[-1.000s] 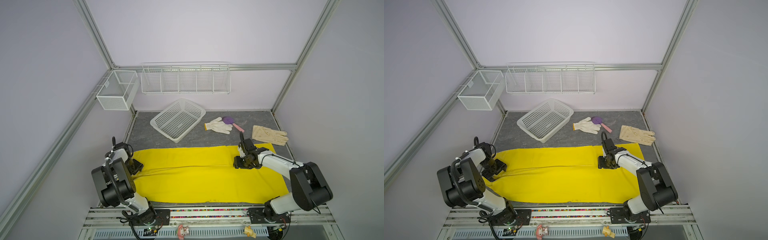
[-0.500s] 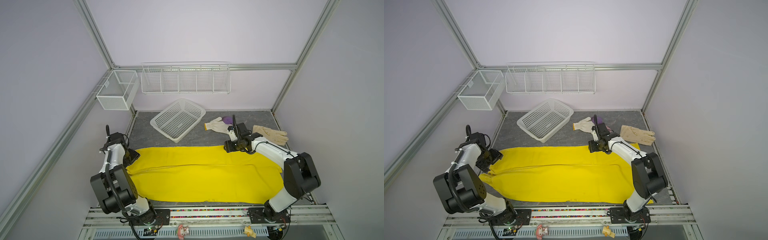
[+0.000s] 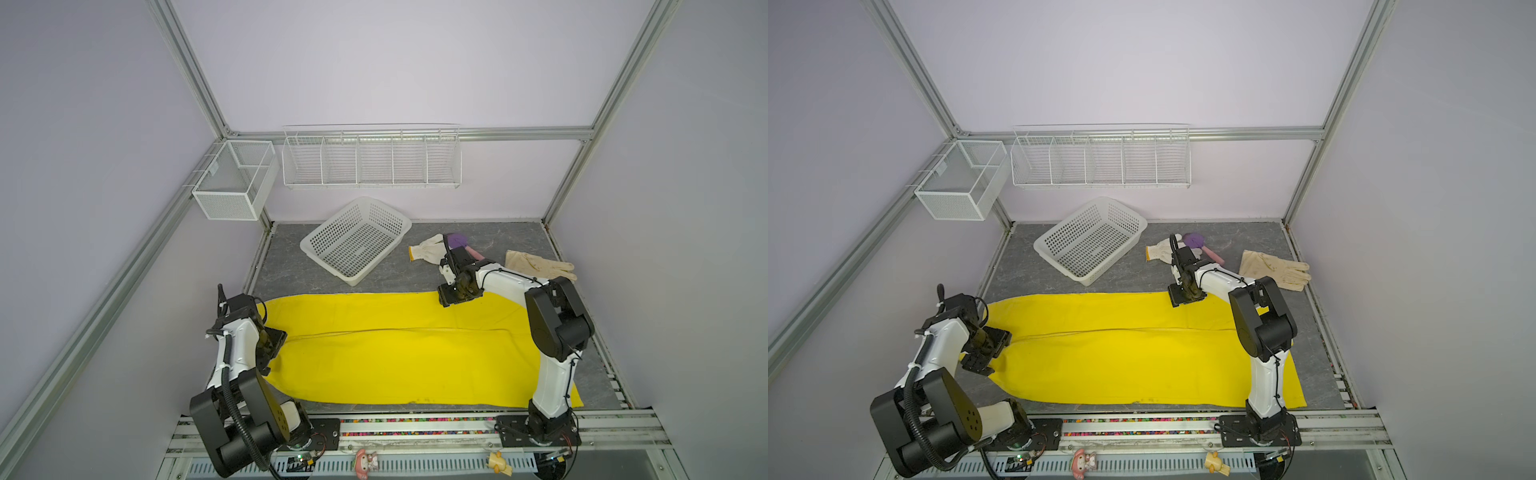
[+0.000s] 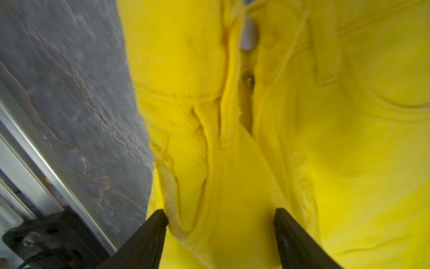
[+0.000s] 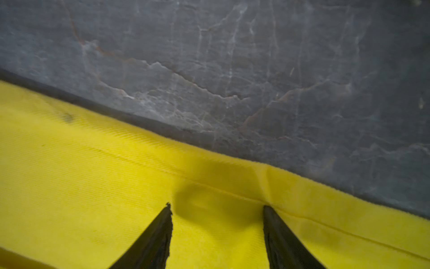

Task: Fold and stack the trousers
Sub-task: Flatten out the trousers at the center of the table.

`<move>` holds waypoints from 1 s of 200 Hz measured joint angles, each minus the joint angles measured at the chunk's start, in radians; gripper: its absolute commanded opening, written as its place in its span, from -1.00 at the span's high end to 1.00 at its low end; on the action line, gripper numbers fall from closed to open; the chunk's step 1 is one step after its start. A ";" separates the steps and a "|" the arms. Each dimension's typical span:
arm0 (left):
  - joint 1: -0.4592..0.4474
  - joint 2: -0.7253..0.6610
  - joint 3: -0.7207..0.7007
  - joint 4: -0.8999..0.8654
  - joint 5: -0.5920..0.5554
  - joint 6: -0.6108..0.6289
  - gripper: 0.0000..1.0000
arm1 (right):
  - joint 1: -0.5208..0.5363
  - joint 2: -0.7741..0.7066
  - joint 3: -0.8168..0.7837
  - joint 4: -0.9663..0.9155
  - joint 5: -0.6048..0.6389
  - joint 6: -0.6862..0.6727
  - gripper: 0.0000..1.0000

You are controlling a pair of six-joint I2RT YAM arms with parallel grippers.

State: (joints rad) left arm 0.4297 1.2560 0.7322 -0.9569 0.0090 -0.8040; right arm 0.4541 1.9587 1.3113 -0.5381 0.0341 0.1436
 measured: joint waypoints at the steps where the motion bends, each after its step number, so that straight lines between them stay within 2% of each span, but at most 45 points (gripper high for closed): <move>1: 0.000 0.000 -0.003 0.001 0.001 -0.002 -0.48 | 0.000 0.000 0.000 0.000 0.002 0.001 -0.29; 51: -0.012 0.079 -0.085 0.079 0.013 -0.030 -0.45 | -0.045 -0.015 -0.034 0.020 0.055 0.034 -0.29; 125: -0.027 0.027 -0.080 0.033 -0.086 -0.031 -0.40 | -0.132 -0.042 -0.068 0.021 0.065 0.116 -0.29; 166: -0.027 0.074 -0.054 0.016 -0.114 -0.031 -0.50 | -0.146 -0.046 -0.068 0.022 0.030 0.119 -0.29; 200: -0.025 0.049 0.027 -0.044 -0.151 -0.030 -0.47 | -0.158 -0.071 -0.070 0.019 -0.037 0.093 -0.28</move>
State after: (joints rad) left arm 0.4049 1.3048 0.7597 -1.0008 -0.1421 -0.8341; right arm 0.2962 1.8881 1.2415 -0.5190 -0.0025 0.2367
